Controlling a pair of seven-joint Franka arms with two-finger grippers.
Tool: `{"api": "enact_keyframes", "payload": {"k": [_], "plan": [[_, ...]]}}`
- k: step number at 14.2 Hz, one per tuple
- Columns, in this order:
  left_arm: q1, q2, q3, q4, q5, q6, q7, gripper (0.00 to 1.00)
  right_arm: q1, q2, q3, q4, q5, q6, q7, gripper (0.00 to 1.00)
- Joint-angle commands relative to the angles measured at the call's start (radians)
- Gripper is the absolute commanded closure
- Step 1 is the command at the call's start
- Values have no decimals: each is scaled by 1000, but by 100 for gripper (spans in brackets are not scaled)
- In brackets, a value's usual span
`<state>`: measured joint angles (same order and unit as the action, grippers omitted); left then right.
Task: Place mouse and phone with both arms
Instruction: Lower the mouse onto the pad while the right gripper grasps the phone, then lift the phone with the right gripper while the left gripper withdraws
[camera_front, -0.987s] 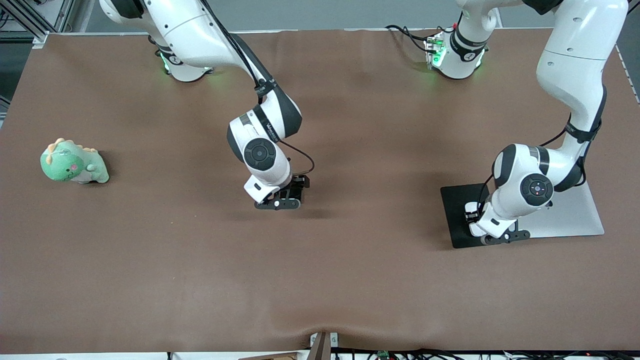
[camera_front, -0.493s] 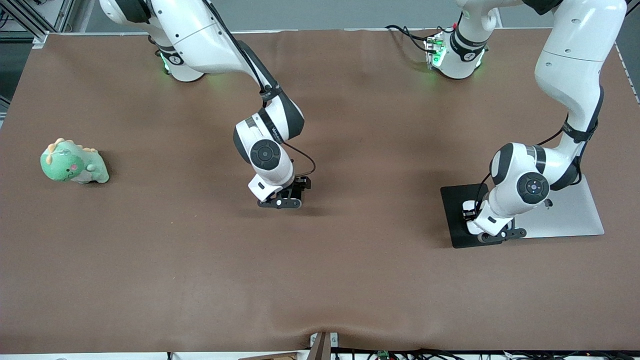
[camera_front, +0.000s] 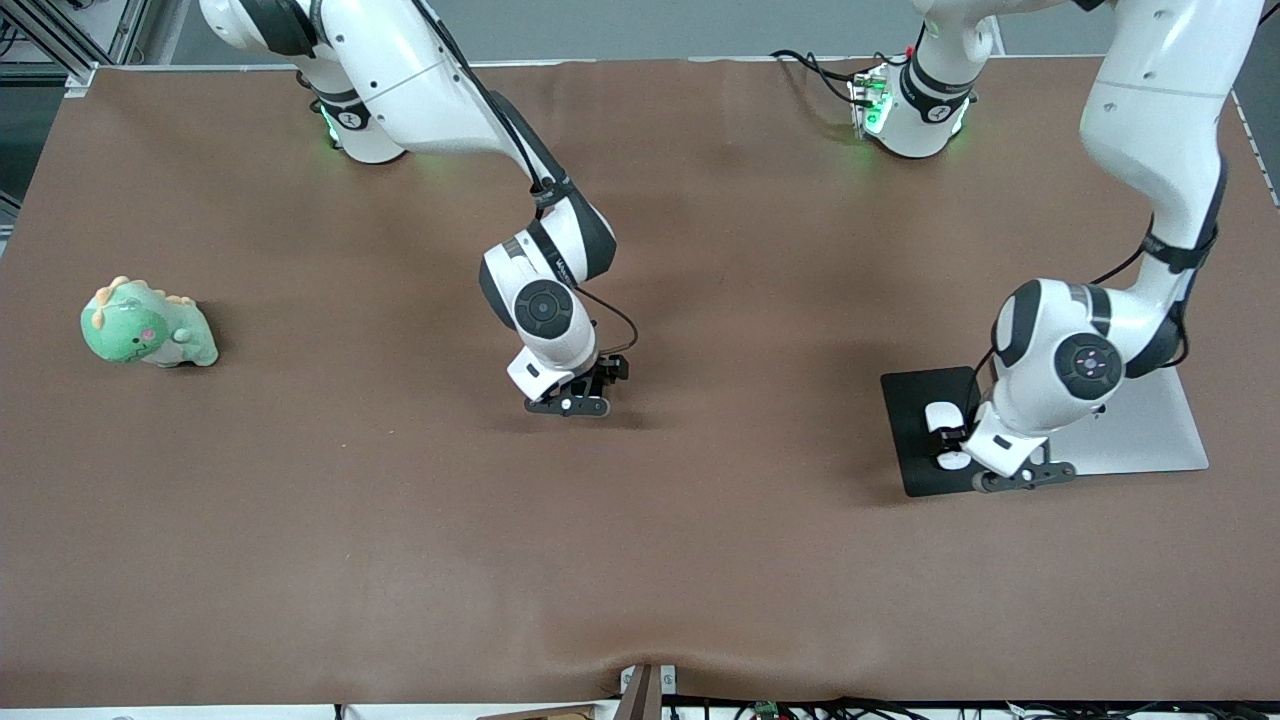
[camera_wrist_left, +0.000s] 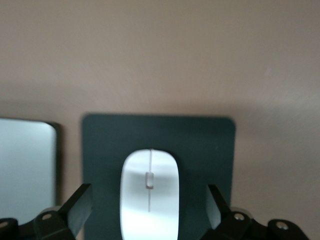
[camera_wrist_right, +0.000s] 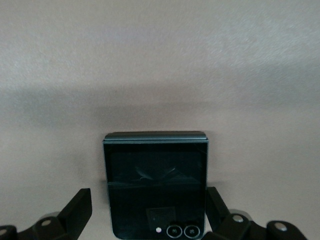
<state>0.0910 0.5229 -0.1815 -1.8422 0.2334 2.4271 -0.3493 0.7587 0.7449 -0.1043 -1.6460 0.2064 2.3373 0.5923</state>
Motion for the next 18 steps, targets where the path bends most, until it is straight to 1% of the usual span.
{"api": "enact_keyframes", "payload": {"k": [1, 3, 4, 5, 6, 7, 8, 11, 13, 15, 18], "plan": [[9, -95, -7, 90, 12, -167, 4, 0, 14, 1, -14, -3, -21, 4, 23, 0], [3, -112, -10, 179, 1, -322, 4, 0, 16, 2, -14, -6, -30, 5, 23, 0], [6, -118, -22, 223, -17, -395, 4, 0, 16, 4, -14, -6, -30, 7, 23, 6], [9, -136, -24, 256, -19, -457, 7, 0, 16, 2, -14, -6, -33, 5, 21, 23], [9, -153, -26, 283, -19, -511, 16, 0, 18, 1, -14, -5, -57, 4, 23, 58], [9, -171, -27, 306, -19, -554, 39, 0, 18, -1, -14, 5, -59, -7, 44, 88], [9, -196, -30, 319, -22, -592, 59, 0, 16, -5, -14, 6, -64, -19, 75, 100], [13, -296, -16, 357, -66, -718, 148, 0, -2, -25, -15, 32, -64, -107, 70, 100], [68, -368, -25, 357, -118, -740, 208, 0, -24, -56, -15, 34, -52, -125, 98, 100], [75, -417, -24, 357, -137, -785, 258, 0, -54, -68, -14, 31, -51, -128, 168, 100], [73, -471, -21, 354, -137, -841, 300, 0, -100, -99, -15, 25, -51, -193, 163, 100]]}}
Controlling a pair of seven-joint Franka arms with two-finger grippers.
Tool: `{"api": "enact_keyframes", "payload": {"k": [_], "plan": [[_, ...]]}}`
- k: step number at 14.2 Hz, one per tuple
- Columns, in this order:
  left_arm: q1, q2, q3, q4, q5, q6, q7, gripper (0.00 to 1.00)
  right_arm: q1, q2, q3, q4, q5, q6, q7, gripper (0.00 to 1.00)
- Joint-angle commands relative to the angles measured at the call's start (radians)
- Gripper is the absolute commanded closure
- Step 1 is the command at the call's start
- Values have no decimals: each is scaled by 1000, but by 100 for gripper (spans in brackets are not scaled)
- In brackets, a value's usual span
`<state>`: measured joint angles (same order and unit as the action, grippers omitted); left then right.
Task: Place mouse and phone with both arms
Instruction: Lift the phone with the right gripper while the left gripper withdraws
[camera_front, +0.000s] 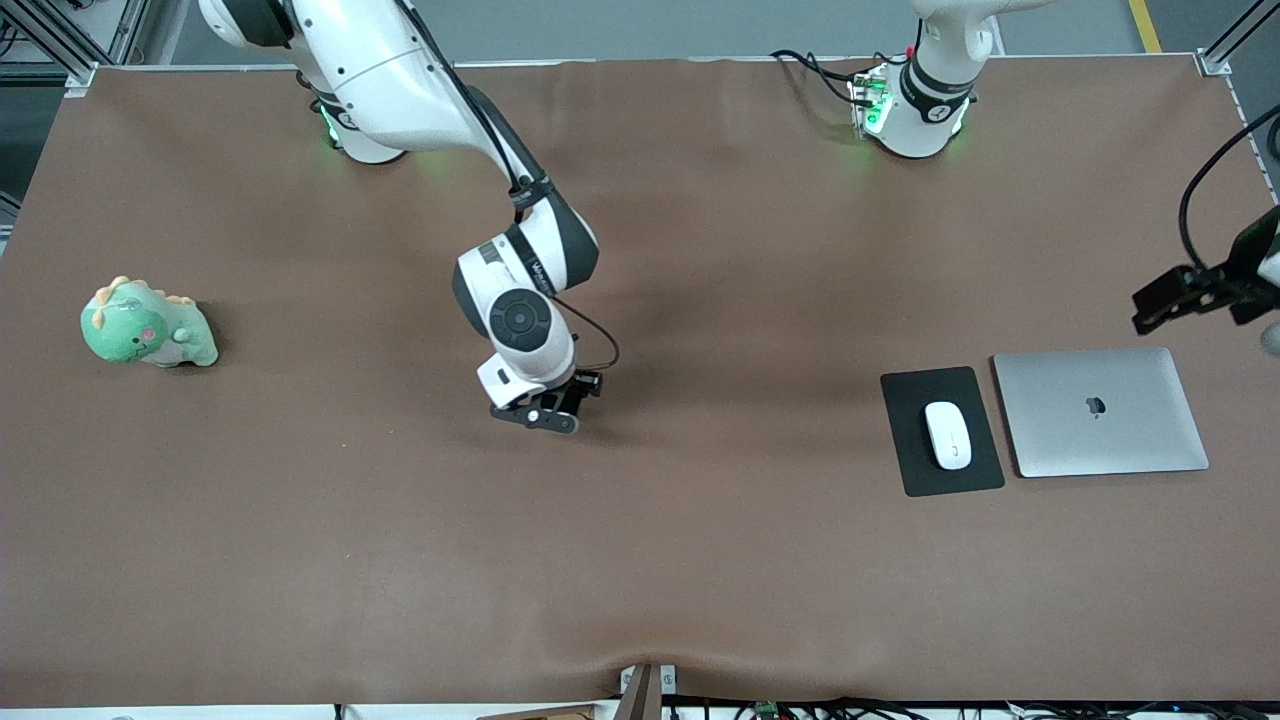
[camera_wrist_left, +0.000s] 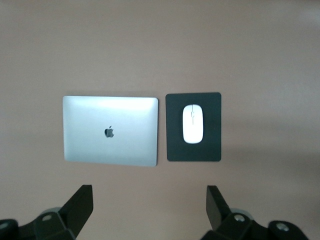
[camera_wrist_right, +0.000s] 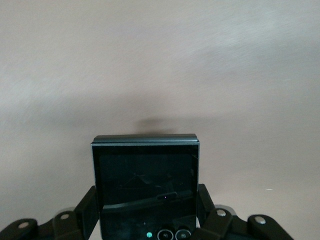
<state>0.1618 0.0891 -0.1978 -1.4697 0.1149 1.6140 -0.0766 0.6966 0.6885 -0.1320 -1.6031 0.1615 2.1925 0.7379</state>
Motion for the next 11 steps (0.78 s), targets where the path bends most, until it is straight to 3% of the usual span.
{"api": "enact_keyframes", "payload": {"k": [1, 5, 8, 11], "plan": [[2, -40, -11, -18, -20, -40, 29, 0, -55, -62, 12, -30, -11, -60, 12, 100], [-27, -118, 5, -60, -78, -68, 28, 0, -158, -151, 14, -133, -11, -53, -170, 100], [-167, -176, 134, -110, -78, -83, 26, 0, -210, -188, 14, -194, -11, -48, -251, 100], [-182, -173, 152, -101, -78, -108, 24, 0, -273, -245, 14, -274, -11, -39, -366, 100]]}}
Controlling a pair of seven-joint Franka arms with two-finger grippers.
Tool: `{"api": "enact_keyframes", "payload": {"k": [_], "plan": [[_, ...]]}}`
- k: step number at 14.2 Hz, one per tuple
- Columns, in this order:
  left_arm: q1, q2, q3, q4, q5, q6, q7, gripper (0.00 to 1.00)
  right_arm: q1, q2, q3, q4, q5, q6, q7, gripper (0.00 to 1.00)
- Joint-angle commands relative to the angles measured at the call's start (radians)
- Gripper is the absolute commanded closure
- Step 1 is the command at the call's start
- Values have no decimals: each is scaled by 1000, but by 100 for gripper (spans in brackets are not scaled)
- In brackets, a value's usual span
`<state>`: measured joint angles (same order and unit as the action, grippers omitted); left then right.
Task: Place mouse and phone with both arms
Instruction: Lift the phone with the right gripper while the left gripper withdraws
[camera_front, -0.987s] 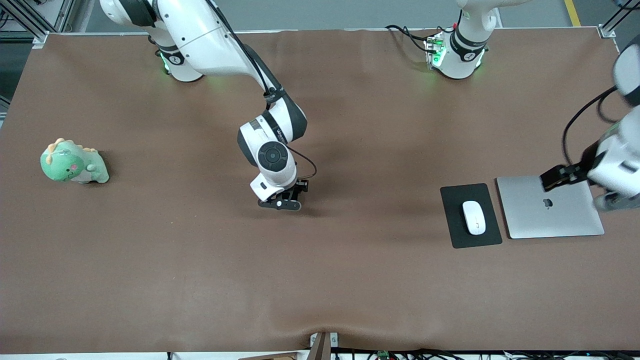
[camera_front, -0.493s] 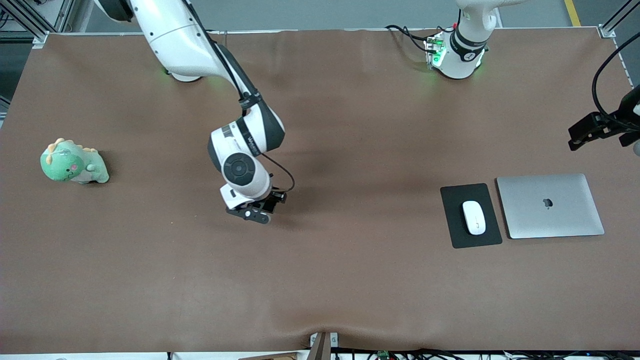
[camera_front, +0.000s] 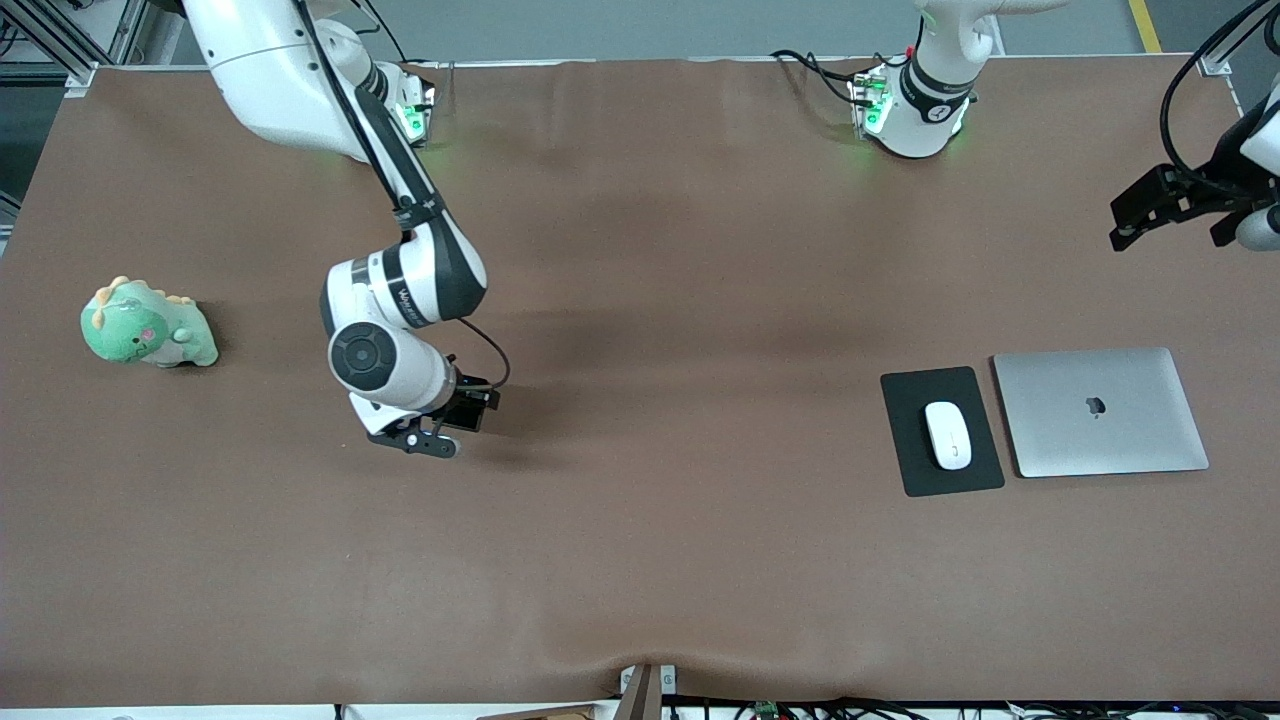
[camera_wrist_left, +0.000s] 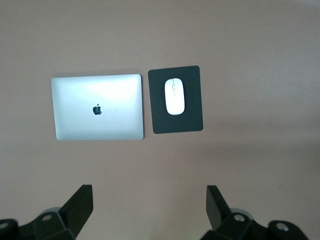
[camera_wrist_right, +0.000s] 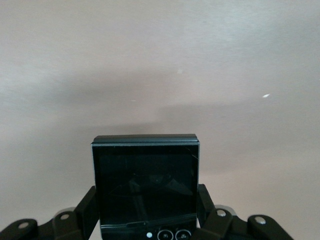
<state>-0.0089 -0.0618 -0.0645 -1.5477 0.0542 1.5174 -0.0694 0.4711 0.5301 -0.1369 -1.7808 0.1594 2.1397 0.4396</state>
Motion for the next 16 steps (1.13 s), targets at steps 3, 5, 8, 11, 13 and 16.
{"api": "enact_keyframes", "payload": {"k": [3, 5, 8, 11, 13, 16], "plan": [[-14, -18, -6, -23, -17, -11, -4, 0, -112, -131, 19, -160, -9, 22, -162, 100], [-11, -15, -8, -26, -17, -11, -4, 0, -143, -148, 17, -190, -11, 31, -197, 100], [-6, -10, -6, -29, -17, -11, -1, 0, -239, -199, 17, -310, -11, 133, -338, 100], [-5, -1, -5, -28, -17, -11, -3, 0, -319, -216, 17, -353, -12, 143, -436, 100], [4, 0, 2, -26, -16, -10, 8, 0, -341, -225, 16, -376, -15, 160, -443, 100], [12, 2, 3, -23, -13, -5, 10, 0, -408, -229, 16, -446, -17, 262, -531, 100]]}}
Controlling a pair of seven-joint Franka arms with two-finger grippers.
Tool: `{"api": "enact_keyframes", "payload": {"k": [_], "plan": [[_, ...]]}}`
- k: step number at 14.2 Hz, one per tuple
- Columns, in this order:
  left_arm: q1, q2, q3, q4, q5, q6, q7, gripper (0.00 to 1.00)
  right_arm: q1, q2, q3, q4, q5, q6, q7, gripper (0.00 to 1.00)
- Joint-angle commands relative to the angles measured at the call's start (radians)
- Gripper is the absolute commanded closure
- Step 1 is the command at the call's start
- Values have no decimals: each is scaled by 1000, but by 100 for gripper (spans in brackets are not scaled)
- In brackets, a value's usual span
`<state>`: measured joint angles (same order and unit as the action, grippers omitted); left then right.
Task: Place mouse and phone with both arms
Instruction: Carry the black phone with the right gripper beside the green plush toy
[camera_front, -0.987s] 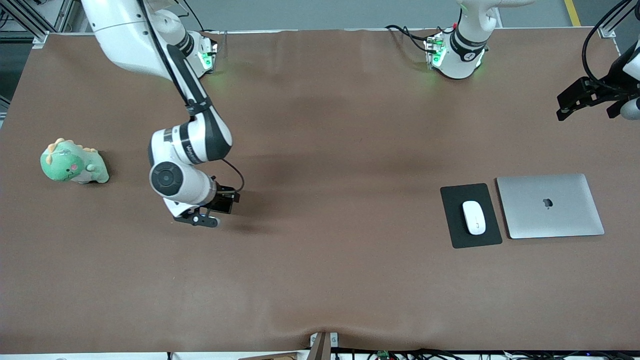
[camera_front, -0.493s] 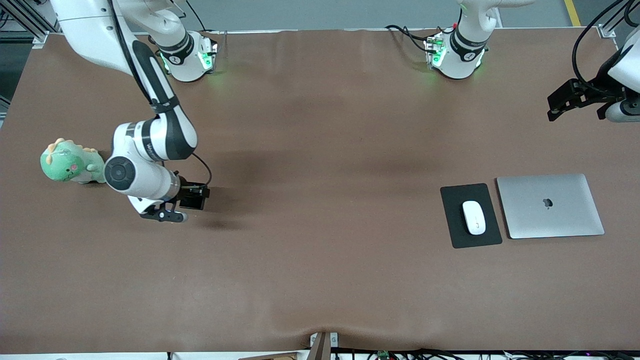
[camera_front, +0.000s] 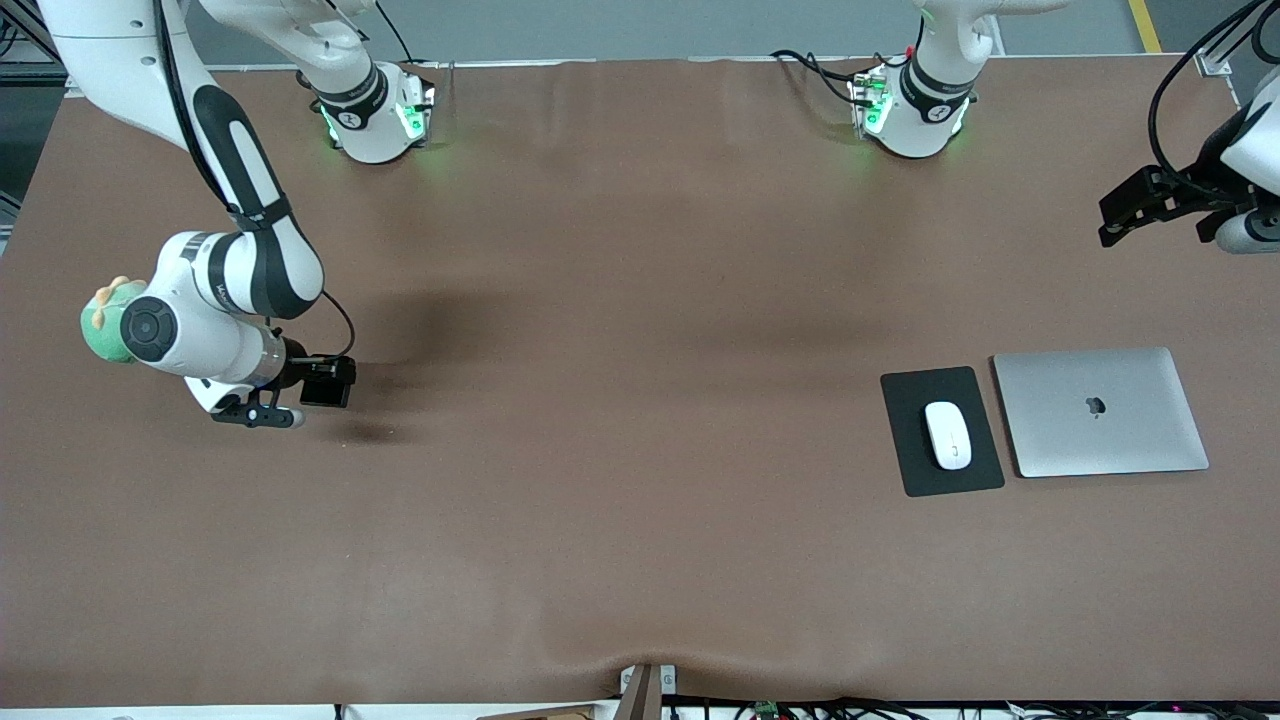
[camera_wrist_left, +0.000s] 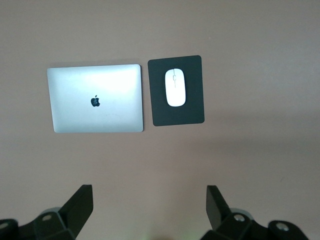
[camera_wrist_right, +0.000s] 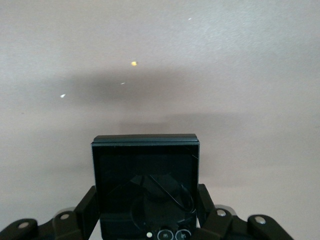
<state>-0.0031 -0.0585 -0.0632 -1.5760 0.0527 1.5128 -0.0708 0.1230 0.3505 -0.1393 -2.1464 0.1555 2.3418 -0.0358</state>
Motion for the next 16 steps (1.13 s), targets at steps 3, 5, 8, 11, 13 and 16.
{"api": "enact_keyframes", "payload": {"k": [3, 5, 8, 11, 13, 16], "plan": [[9, -1, 2, 5, -7, 1, 11, 0, -114, -48, 18, -113, -13, 80, -128, 100], [17, -1, 2, 5, -7, 1, 9, 0, -123, -47, 18, -135, -13, 106, -137, 100], [18, 0, 2, 4, -5, 3, 8, 0, -155, -38, 18, -164, -13, 163, -176, 100], [18, 0, 2, 4, -5, 1, 8, 0, -155, -30, 18, -197, -13, 220, -177, 100], [18, 0, 2, 4, -4, 1, 8, 0, -155, -22, 18, -204, -13, 229, -177, 100], [18, -1, 0, 13, -7, 1, 5, 0, -157, -1, 15, -214, -13, 248, -177, 100]]}}
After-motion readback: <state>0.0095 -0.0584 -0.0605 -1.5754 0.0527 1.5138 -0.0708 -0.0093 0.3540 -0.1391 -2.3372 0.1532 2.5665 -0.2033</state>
